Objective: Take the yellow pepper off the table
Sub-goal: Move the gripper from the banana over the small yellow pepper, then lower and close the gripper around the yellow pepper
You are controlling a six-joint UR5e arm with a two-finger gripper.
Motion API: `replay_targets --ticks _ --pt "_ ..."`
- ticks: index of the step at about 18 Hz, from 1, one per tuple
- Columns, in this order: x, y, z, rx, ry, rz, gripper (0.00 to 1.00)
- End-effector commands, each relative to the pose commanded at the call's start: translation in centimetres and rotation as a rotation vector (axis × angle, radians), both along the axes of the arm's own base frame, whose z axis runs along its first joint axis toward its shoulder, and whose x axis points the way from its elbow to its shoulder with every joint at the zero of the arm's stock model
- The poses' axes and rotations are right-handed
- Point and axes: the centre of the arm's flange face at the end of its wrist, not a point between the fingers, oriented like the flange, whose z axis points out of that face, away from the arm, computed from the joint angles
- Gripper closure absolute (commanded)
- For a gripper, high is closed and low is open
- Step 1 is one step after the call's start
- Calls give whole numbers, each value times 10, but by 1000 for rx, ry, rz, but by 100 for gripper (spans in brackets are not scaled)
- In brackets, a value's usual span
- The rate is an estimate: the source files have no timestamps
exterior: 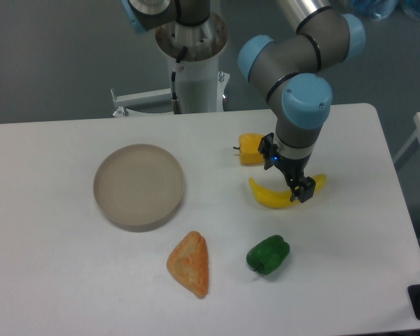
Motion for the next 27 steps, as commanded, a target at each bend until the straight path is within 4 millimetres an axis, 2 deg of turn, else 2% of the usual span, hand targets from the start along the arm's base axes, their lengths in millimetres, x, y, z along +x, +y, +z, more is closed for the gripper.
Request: replay_targets --ticks 7,14,21,22,27 --pt "3 -3 -1 -7 -6 -11 0" --pt "30 -33 3 -12 -15 -49 0" --pt "67 -80 -33 -77 -94 -280 0" --pt "70 -83 -33 -78 -95 -291 0" --pt "77 -94 -60 -75 -46 -407 0"
